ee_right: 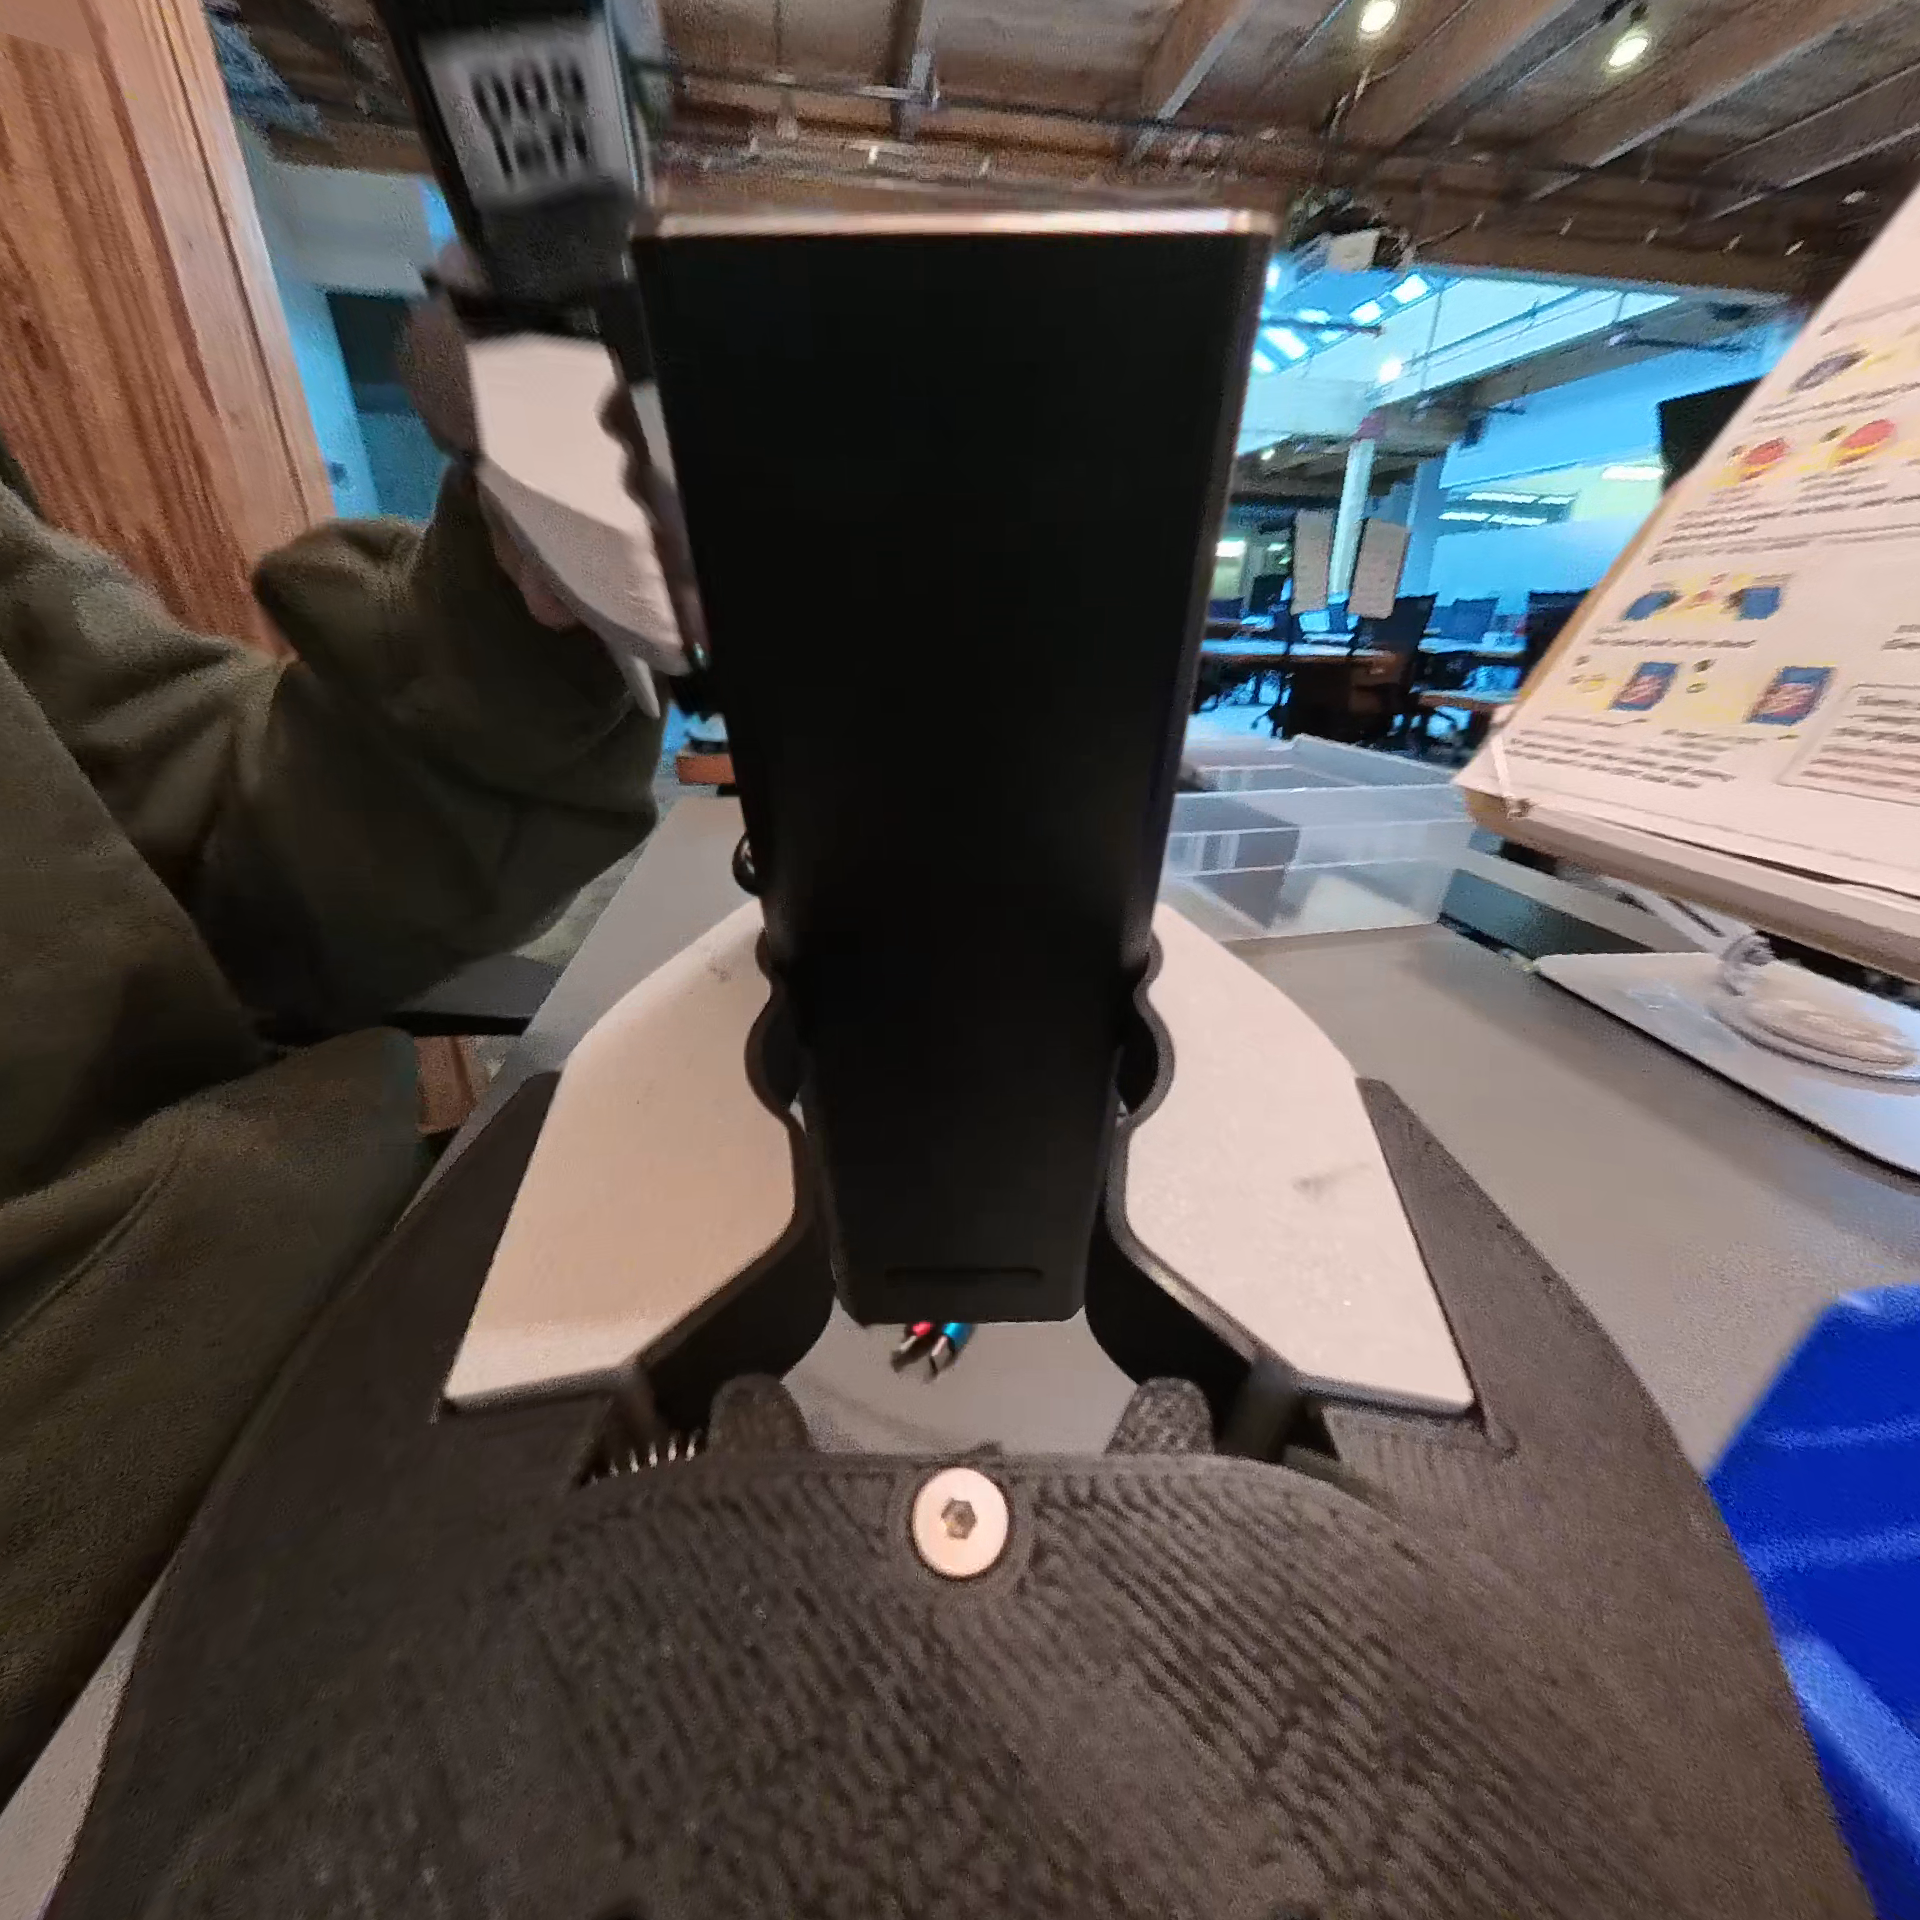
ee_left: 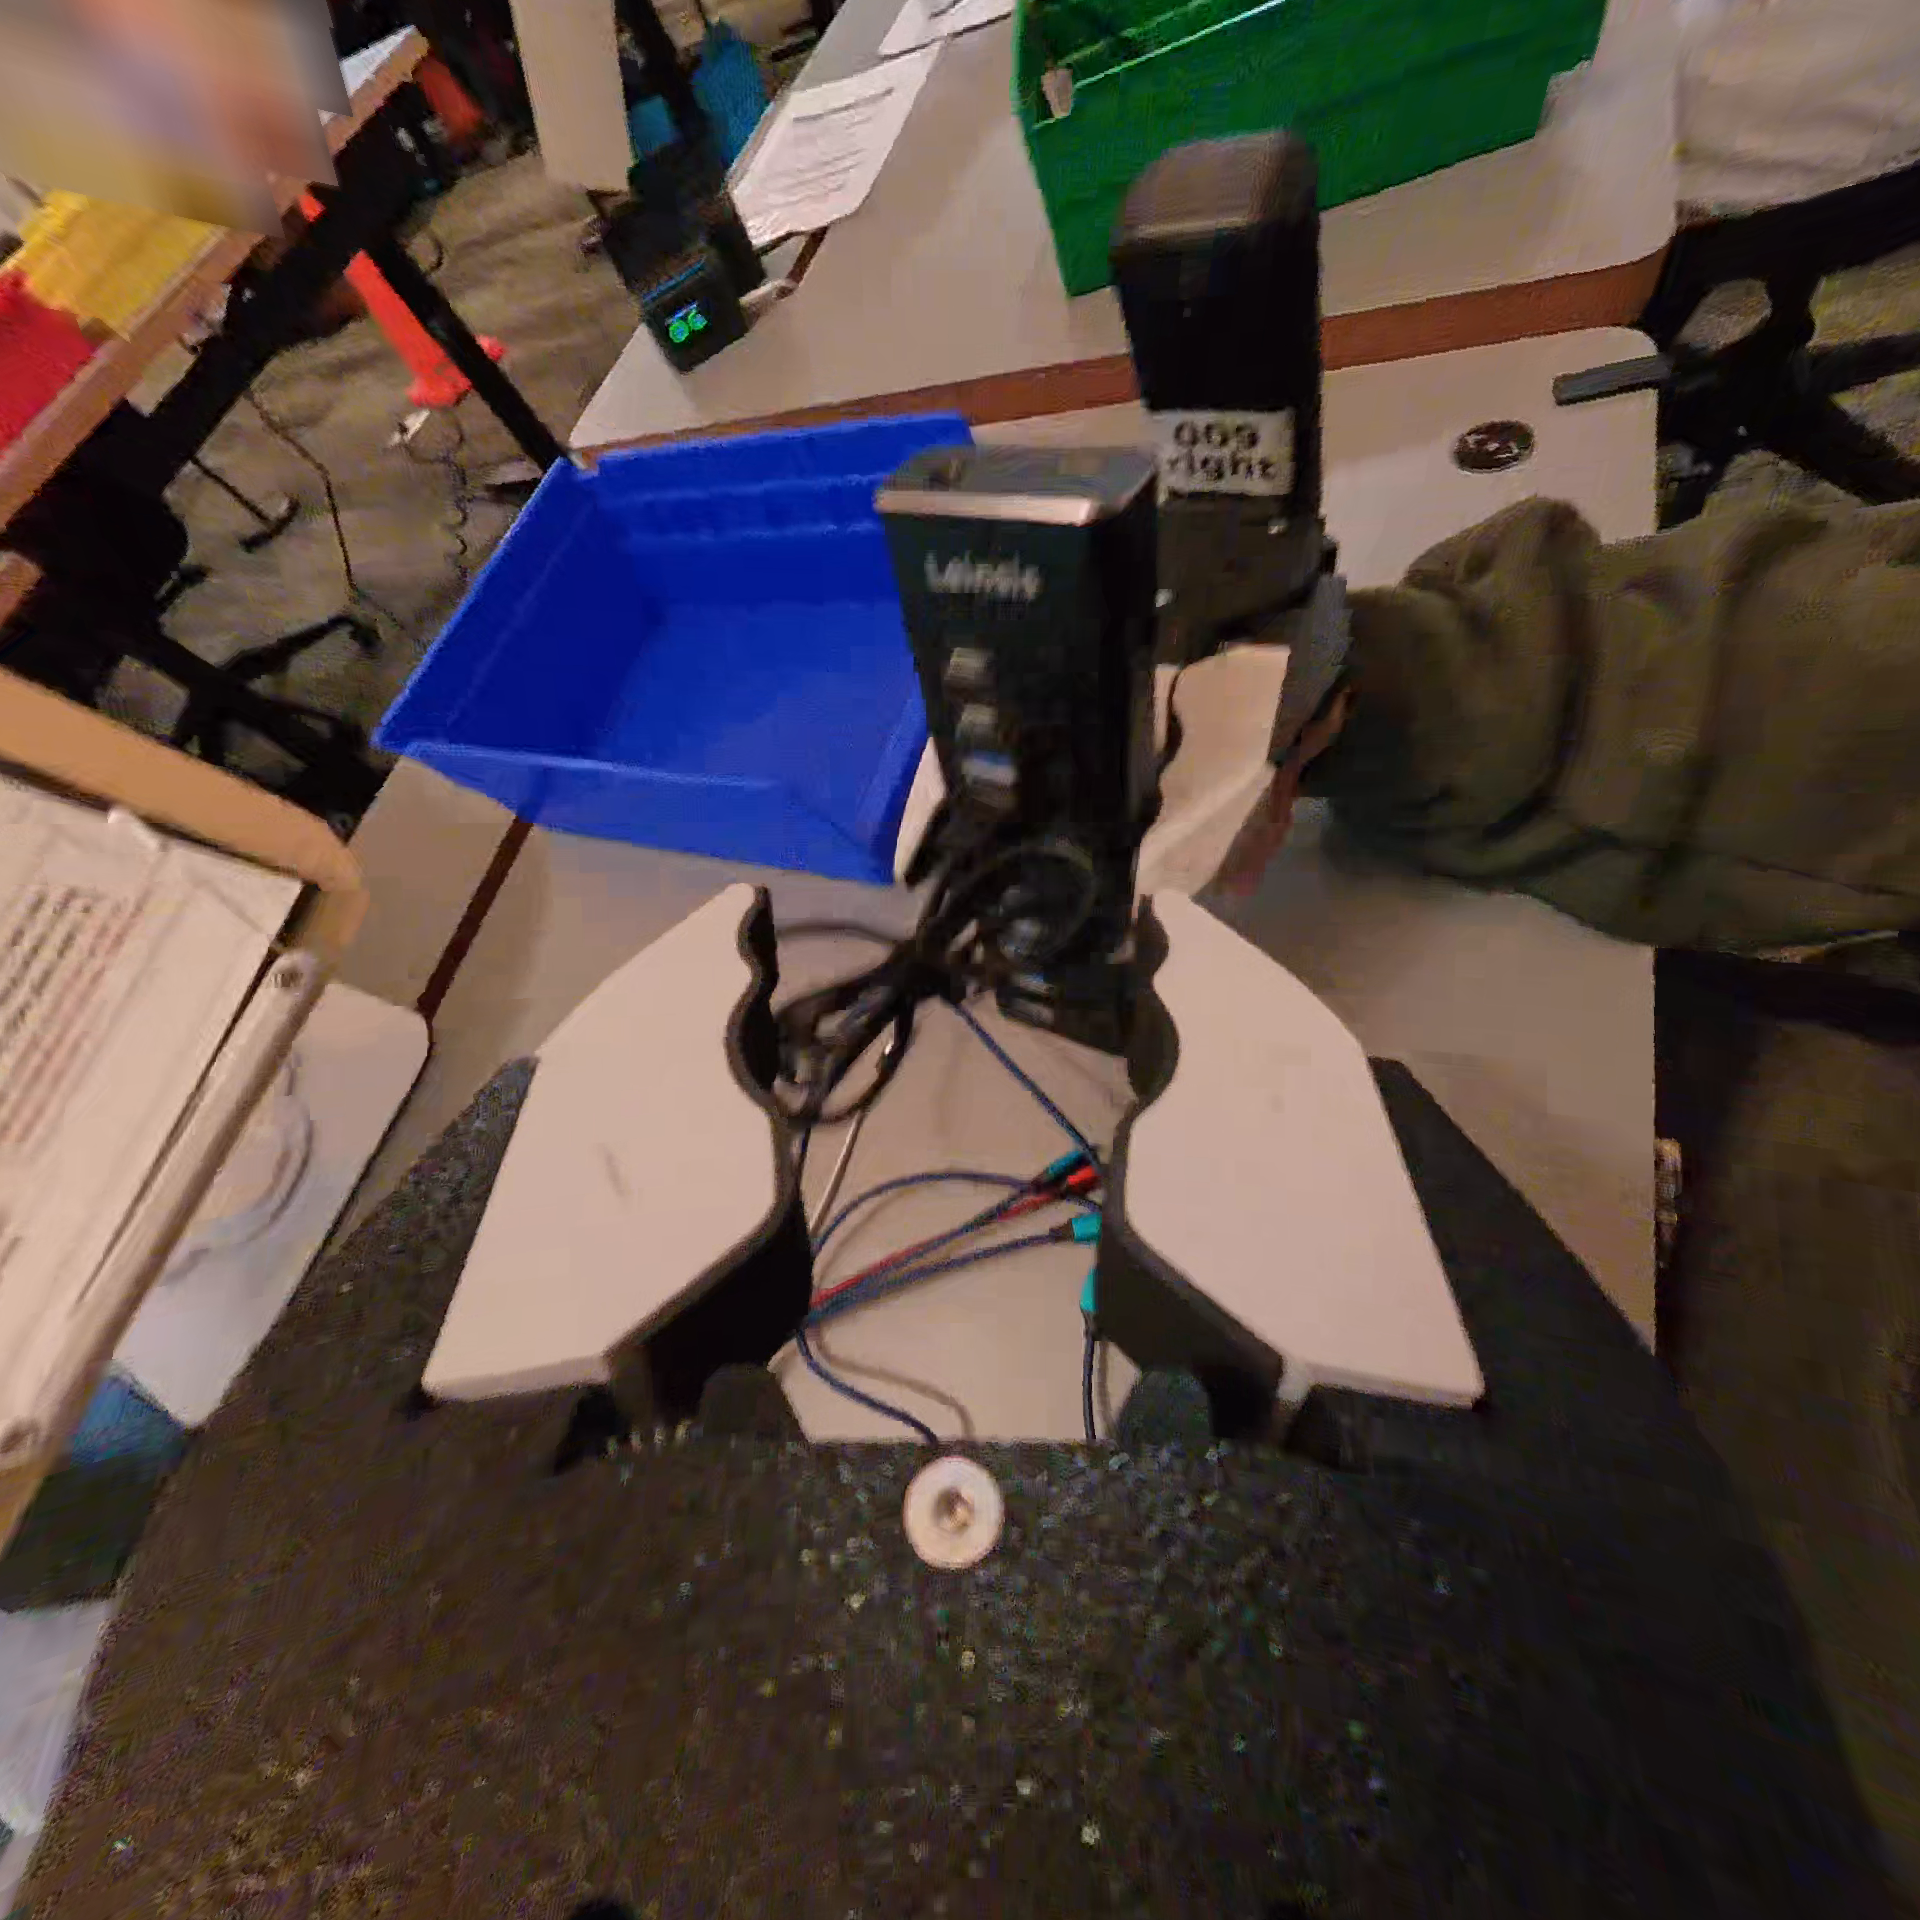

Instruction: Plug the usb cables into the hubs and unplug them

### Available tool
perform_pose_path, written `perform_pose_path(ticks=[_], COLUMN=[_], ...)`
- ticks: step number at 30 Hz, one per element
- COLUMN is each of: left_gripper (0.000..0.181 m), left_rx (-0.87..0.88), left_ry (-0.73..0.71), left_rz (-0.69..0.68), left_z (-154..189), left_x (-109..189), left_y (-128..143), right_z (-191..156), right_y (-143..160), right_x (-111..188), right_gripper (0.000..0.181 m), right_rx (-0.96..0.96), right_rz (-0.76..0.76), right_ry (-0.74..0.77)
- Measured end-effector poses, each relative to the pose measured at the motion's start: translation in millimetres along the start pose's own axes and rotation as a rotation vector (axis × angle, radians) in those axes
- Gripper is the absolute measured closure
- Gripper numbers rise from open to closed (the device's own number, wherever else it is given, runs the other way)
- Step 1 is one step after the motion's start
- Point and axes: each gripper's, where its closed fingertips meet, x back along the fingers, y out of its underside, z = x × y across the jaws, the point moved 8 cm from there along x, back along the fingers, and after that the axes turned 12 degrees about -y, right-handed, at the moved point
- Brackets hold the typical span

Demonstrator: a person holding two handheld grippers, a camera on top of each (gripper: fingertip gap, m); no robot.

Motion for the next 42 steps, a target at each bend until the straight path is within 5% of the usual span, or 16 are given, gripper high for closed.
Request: perform_pose_path(ticks=[8,13,20,24,42], left_gripper=[0.119,0.12,0.12,0.12,0.12], left_rx=[0.0,0.071,-0.014,-0.042,-0.064], left_ry=[0.26,0.269,0.232,0.285,0.27], left_rz=[0.05,0.132,0.065,0.057,-0.007], left_z=[13.0,-2.8,-12.7,-12.2,-17.8], left_x=[-48.3,-41.5,-33.0,-31.8,-36.0], left_y=[-12.3,-3.9,-6.9,-7.0,-3.0], right_z=[-7.8,-3.1,-1.8,-2.3,2.6], right_y=[0.6,-3.6,-12.2,-16.4,-12.4], right_x=[-22.7,-25.5,-32.7,-35.6,-43.3], right_gripper=[0.121,0.12,0.104,0.118,0.118], right_rx=[-0.011,-0.071,-0.083,-0.076,-0.076], right_rz=[-0.061,0.008,0.007,-0.021,-0.097], right_ry=[-0.062,-0.032,0.032,0.051,0.162])
